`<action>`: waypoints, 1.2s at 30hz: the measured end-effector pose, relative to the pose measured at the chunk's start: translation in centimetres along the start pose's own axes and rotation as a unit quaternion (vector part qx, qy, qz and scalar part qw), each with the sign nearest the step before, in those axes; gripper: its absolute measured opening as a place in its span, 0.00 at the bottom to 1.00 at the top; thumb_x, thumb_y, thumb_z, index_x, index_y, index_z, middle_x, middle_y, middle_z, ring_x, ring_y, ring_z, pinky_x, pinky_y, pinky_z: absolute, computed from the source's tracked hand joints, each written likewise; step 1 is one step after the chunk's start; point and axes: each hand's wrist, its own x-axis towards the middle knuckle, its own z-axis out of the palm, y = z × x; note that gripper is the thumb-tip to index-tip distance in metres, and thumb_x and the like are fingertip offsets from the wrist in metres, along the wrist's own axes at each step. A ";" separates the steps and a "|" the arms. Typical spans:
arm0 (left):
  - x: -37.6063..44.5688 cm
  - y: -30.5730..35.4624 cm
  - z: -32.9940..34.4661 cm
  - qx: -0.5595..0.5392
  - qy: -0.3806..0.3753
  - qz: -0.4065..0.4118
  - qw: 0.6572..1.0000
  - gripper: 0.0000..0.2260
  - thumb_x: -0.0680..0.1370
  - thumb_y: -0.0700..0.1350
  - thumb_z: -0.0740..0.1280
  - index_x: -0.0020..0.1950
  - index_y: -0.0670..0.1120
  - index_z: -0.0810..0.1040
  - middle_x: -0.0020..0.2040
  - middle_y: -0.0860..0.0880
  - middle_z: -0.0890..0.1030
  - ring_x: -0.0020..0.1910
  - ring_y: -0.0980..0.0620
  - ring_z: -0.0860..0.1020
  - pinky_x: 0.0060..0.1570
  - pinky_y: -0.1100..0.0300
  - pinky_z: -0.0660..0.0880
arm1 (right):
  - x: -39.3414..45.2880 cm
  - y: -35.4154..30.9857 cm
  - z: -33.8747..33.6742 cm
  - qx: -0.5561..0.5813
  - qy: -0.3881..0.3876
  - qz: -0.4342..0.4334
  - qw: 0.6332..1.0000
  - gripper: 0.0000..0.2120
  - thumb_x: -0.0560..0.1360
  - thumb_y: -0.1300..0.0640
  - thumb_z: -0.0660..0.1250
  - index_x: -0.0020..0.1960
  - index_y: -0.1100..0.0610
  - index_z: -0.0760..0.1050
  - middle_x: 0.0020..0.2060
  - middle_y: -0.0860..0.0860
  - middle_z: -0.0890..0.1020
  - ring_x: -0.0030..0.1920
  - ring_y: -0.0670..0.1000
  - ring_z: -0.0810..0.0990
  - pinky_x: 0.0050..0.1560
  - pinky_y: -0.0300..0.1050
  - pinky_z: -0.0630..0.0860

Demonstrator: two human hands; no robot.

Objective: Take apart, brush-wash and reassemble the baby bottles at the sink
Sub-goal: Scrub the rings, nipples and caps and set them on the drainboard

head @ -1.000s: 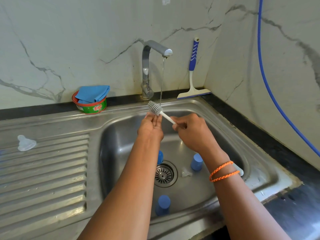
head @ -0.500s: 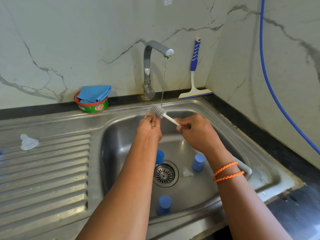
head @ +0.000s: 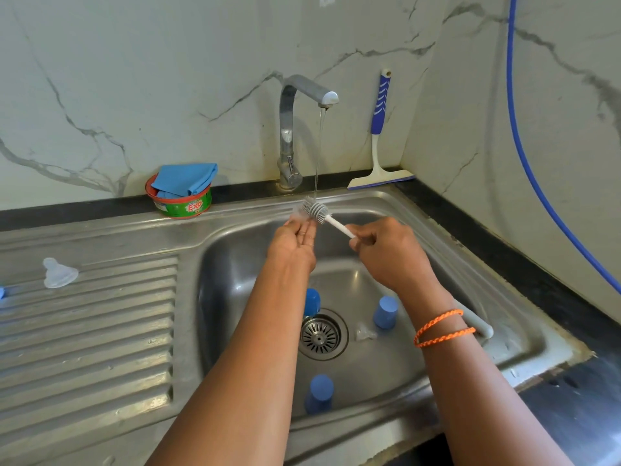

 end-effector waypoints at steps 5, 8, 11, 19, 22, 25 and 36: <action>0.2 -0.6 0.4 0.067 -0.028 0.023 0.997 0.09 0.82 0.32 0.67 0.61 0.35 0.76 0.47 0.36 0.84 0.43 0.42 0.85 0.42 0.53 0.85 | 0.1 -0.1 0.3 0.027 0.023 -0.006 0.999 0.16 0.83 0.51 0.68 0.69 0.42 0.82 0.50 0.54 0.84 0.47 0.56 0.82 0.49 0.51 0.80; 0.6 -0.1 0.1 0.020 -0.014 0.026 0.999 0.12 0.82 0.35 0.68 0.65 0.35 0.77 0.46 0.37 0.84 0.43 0.44 0.85 0.48 0.52 0.85 | 0.1 0.1 -0.5 0.044 -0.009 -0.001 0.999 0.15 0.82 0.52 0.70 0.67 0.42 0.83 0.51 0.50 0.86 0.50 0.52 0.82 0.51 0.46 0.78; 0.9 0.3 -0.1 -0.020 -0.002 0.041 0.999 0.14 0.80 0.35 0.71 0.65 0.34 0.78 0.47 0.38 0.85 0.44 0.46 0.86 0.56 0.53 0.83 | 0.0 0.2 -0.6 -0.003 -0.036 0.005 0.999 0.15 0.81 0.51 0.69 0.67 0.39 0.82 0.52 0.52 0.84 0.48 0.54 0.82 0.49 0.47 0.77; 1.6 0.2 -0.1 0.145 0.019 0.110 0.983 0.08 0.78 0.36 0.74 0.56 0.41 0.84 0.50 0.42 0.88 0.48 0.47 0.87 0.49 0.54 0.85 | -1.6 -1.9 -0.9 -0.171 0.040 -0.032 0.984 0.16 0.84 0.49 0.65 0.70 0.43 0.80 0.52 0.53 0.82 0.46 0.55 0.79 0.45 0.49 0.73; 2.0 0.5 -0.2 0.151 0.025 0.101 0.983 0.09 0.77 0.39 0.76 0.56 0.42 0.85 0.50 0.43 0.87 0.47 0.47 0.87 0.47 0.54 0.85 | -2.2 -3.2 -1.7 -0.192 0.060 -0.054 0.978 0.16 0.84 0.50 0.65 0.70 0.42 0.80 0.53 0.54 0.82 0.50 0.58 0.82 0.44 0.48 0.70; 2.2 1.3 -0.5 0.151 0.027 0.094 0.984 0.13 0.76 0.42 0.77 0.58 0.39 0.83 0.50 0.41 0.87 0.46 0.46 0.87 0.47 0.52 0.86 | -2.4 -4.0 -2.0 -0.236 0.064 -0.105 0.964 0.17 0.84 0.52 0.64 0.71 0.42 0.80 0.53 0.53 0.83 0.50 0.59 0.82 0.43 0.48 0.68; 2.0 1.4 -0.1 0.096 -0.092 0.055 0.990 0.15 0.82 0.41 0.70 0.66 0.36 0.78 0.53 0.39 0.87 0.49 0.43 0.87 0.51 0.49 0.85 | -1.3 -3.2 0.6 0.222 -0.049 0.116 0.967 0.10 0.83 0.53 0.69 0.61 0.50 0.86 0.36 0.51 0.82 0.29 0.47 0.78 0.29 0.40 0.74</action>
